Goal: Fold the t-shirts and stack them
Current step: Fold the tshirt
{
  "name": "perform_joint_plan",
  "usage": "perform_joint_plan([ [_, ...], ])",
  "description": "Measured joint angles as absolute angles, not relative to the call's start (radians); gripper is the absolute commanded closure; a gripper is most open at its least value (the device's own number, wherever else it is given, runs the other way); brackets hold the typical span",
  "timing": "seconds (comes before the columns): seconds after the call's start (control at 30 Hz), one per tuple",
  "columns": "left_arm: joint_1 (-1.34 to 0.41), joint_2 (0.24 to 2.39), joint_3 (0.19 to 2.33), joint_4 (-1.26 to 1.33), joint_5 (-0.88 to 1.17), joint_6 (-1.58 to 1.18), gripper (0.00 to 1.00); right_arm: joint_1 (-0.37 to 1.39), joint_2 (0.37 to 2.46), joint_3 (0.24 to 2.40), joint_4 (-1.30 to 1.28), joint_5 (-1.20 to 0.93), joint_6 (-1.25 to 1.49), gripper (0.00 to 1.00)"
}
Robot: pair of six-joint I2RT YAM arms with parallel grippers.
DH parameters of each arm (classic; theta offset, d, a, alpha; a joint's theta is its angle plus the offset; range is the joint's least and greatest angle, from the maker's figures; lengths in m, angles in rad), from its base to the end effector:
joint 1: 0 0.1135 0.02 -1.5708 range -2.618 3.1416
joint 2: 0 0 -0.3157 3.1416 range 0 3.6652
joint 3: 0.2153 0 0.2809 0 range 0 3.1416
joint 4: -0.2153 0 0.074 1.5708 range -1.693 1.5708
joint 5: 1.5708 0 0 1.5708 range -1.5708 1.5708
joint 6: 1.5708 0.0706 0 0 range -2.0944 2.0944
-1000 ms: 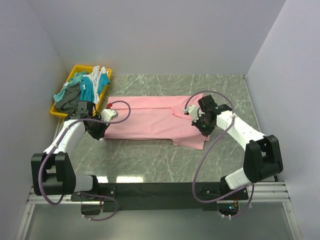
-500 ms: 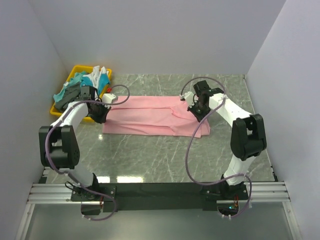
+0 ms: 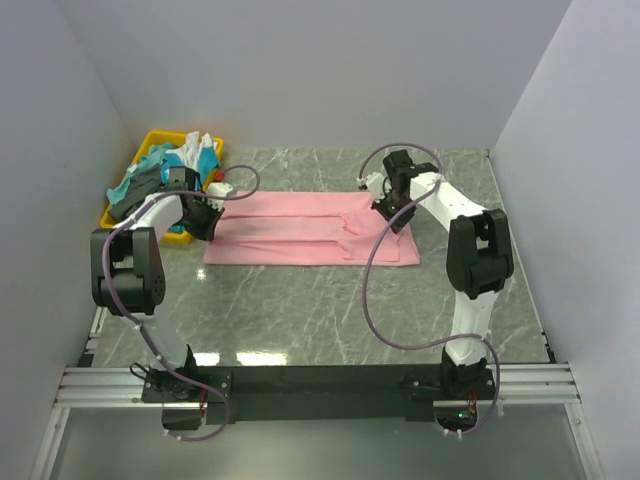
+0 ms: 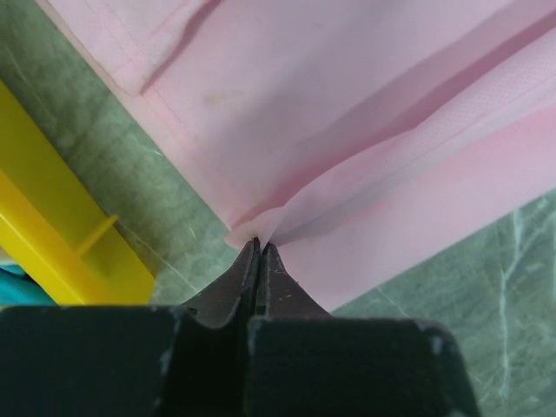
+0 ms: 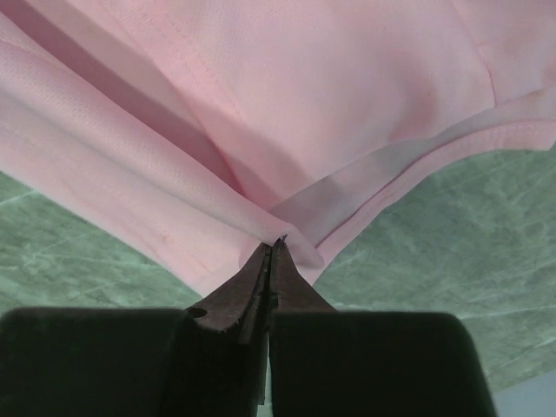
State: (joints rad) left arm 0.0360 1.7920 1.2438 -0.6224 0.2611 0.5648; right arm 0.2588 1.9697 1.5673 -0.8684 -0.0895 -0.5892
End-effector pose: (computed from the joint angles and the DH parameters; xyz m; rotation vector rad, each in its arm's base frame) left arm 0.4105 -0.0035 0.1987 0.7690 2.5672 -0.1752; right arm 0.4443 0.1241 0.2143 -1.1820 2.5722 0.0547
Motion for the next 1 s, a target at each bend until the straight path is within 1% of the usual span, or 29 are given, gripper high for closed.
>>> perform_joint_plan([
  [0.17,0.036,1.819,1.269,-0.598,0.249,0.542,0.99,0.259,2.009,1.573,-0.861,-0.076,-0.580,1.00],
  [0.23,0.036,1.829,1.280,-0.592,0.247,0.532,0.96,0.258,2.011,1.573,-0.857,-0.069,-0.570,1.00],
  [0.27,0.036,1.833,1.285,-0.587,0.245,0.528,0.95,0.257,2.012,1.573,-0.854,-0.067,-0.565,0.95],
  [0.3,0.036,1.838,1.288,-0.586,0.245,0.524,0.91,0.256,2.012,1.573,-0.852,-0.066,-0.558,0.91],
  [0.33,0.036,1.843,1.291,-0.585,0.241,0.519,0.81,0.255,2.011,1.573,-0.850,-0.064,-0.552,0.87],
  [0.37,0.036,1.847,1.291,-0.584,0.237,0.516,0.76,0.254,2.011,1.573,-0.848,-0.062,-0.544,0.82],
  [0.4,0.036,1.849,1.291,-0.585,0.234,0.511,0.71,0.253,2.011,1.573,-0.846,-0.059,-0.538,0.71],
  [0.43,0.036,1.850,1.291,-0.587,0.228,0.505,0.65,0.252,2.011,1.573,-0.846,-0.056,-0.527,0.68],
  [0.47,0.036,1.850,1.291,-0.588,0.225,0.502,0.62,0.251,2.011,1.574,-0.847,-0.051,-0.519,0.66],
  [0.53,0.036,1.848,1.291,-0.588,0.221,0.492,0.55,0.247,2.011,1.587,-0.855,-0.045,-0.509,0.65],
  [0.6,0.037,1.845,1.291,-0.593,0.222,0.481,0.53,0.242,2.008,1.605,-0.862,-0.045,-0.496,0.64],
  [0.63,0.037,1.837,1.291,-0.598,0.223,0.476,0.46,0.239,2.000,1.612,-0.865,-0.047,-0.490,0.64],
  [0.83,0.038,1.720,1.291,-0.620,0.276,0.444,0.43,0.225,1.905,1.619,-0.934,-0.103,-0.460,0.67],
  [0.93,0.038,1.659,1.291,-0.619,0.300,0.427,0.42,0.224,1.850,1.575,-0.947,-0.143,-0.415,0.58],
  [1.0,0.038,1.636,1.290,-0.617,0.314,0.419,0.41,0.224,1.829,1.522,-0.944,-0.171,-0.381,0.56],
])
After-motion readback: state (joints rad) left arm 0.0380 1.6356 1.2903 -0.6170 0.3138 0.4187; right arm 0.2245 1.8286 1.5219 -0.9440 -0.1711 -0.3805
